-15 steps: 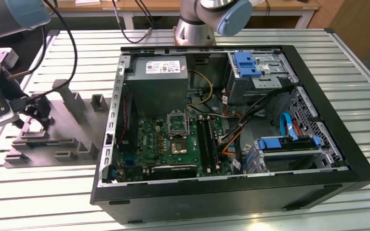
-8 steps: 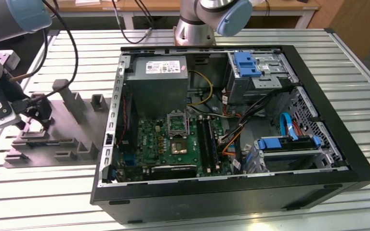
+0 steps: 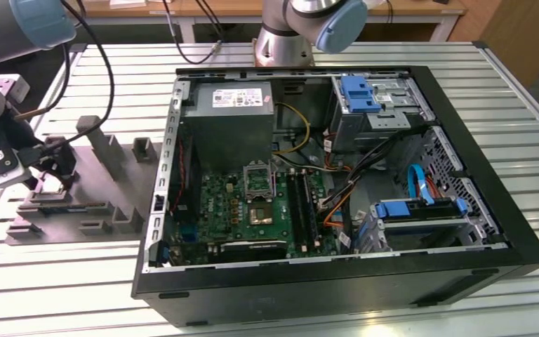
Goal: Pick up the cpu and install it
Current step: 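Pick up the cpu and move it towards the insertion slot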
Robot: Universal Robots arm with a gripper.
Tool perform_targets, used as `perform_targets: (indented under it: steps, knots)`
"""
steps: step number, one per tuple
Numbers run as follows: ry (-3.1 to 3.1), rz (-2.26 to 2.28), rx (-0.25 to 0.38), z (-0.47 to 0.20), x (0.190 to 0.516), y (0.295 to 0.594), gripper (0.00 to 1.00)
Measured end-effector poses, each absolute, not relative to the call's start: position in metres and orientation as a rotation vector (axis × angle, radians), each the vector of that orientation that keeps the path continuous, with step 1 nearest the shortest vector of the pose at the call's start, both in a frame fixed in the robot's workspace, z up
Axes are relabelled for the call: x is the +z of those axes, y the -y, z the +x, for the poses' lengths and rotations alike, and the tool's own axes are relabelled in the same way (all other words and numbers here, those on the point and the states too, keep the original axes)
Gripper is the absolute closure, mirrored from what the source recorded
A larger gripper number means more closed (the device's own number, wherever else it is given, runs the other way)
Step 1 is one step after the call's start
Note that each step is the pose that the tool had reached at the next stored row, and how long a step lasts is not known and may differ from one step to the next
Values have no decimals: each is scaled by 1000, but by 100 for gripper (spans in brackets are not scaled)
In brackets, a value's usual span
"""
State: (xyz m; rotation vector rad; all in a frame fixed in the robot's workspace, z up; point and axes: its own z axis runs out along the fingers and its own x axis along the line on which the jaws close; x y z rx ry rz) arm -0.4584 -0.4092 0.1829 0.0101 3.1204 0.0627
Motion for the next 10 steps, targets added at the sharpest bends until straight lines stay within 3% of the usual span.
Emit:
perform_targets:
  steps: [10]
  knots:
    - [-3120, 10, 66, -460, 181, 409, 33]
